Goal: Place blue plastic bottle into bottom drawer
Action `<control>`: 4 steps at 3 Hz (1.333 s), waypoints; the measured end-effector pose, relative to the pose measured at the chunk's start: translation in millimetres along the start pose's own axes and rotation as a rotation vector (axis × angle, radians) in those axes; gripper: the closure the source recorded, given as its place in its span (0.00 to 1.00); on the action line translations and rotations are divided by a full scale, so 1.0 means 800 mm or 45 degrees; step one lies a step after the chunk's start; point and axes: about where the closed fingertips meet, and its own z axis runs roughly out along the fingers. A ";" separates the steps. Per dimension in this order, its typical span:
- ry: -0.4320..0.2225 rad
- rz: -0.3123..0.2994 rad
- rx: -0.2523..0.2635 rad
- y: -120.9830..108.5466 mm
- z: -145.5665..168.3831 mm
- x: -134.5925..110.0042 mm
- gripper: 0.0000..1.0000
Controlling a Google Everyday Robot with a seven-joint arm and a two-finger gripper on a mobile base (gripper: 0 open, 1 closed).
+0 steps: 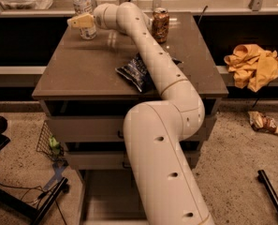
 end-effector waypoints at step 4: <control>0.015 0.002 -0.024 0.018 0.026 0.006 0.72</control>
Offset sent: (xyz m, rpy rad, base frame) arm 0.0247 0.0224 0.0018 -0.0133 0.0054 0.0186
